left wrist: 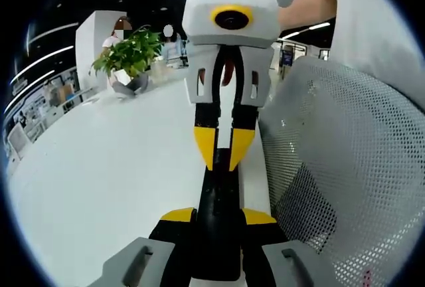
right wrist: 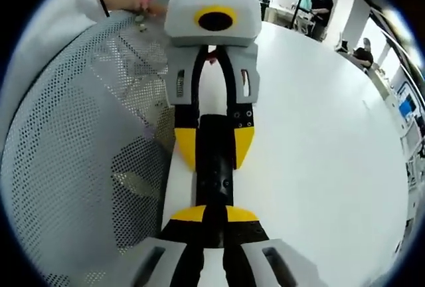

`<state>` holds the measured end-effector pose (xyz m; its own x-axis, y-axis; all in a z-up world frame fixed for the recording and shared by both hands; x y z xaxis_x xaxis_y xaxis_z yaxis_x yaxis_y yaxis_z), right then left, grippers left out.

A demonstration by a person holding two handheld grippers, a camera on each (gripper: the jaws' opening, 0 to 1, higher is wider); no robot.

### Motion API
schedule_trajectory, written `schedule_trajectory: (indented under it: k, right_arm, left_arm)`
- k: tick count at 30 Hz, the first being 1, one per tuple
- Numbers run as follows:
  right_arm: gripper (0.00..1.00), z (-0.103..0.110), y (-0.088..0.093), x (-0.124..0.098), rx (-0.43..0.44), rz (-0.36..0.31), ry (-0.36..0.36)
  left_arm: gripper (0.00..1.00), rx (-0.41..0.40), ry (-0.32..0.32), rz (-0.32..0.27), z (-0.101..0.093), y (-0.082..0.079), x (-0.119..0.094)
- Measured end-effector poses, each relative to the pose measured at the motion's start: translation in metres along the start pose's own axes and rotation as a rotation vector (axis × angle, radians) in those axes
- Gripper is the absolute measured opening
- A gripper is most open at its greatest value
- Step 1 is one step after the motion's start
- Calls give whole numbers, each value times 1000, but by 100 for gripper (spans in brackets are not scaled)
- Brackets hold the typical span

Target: Press the specified remote control buttons in sequence, fully releasing each button before pressing the next.

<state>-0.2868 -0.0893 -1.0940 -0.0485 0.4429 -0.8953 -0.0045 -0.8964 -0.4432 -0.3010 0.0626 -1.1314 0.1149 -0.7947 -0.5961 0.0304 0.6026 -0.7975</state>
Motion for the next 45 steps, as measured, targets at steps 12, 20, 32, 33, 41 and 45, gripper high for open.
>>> schedule_trajectory:
  k: [12, 20, 32, 33, 41, 45]
  right_arm:
    - [6, 2, -2, 0, 43, 21, 15]
    - [6, 2, 3, -2, 67, -11, 25]
    - [5, 10, -1, 0, 126, 37, 96]
    - [5, 12, -1, 0, 123, 36, 107]
    - [5, 18, 13, -3, 81, -71, 154]
    - [3, 19, 14, -4, 49, -61, 161]
  left_arm:
    - [25, 3, 2, 1, 0, 0, 0]
    - [25, 0, -2, 1, -1, 0, -1]
    - [25, 4, 3, 3, -1, 1, -1]
    - [25, 5, 4, 5, 0, 1, -1]
    - [25, 3, -1, 6, -1, 0, -1]
    - [25, 3, 0, 6, -1, 0, -1]
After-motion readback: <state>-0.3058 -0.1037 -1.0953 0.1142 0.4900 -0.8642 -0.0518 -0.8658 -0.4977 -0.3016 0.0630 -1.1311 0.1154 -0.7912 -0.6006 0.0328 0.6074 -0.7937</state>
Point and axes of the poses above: the point that each gripper's makers call its tool centre point, and the gripper's own axes: x roughly forward along the fingers, z roughly to its left, y roughly out of its underside, the point moved 10 cm from there along -x, roughly backward along the fingers, and after that the axes turned 7 degrees about x, right-handed, at the moved point
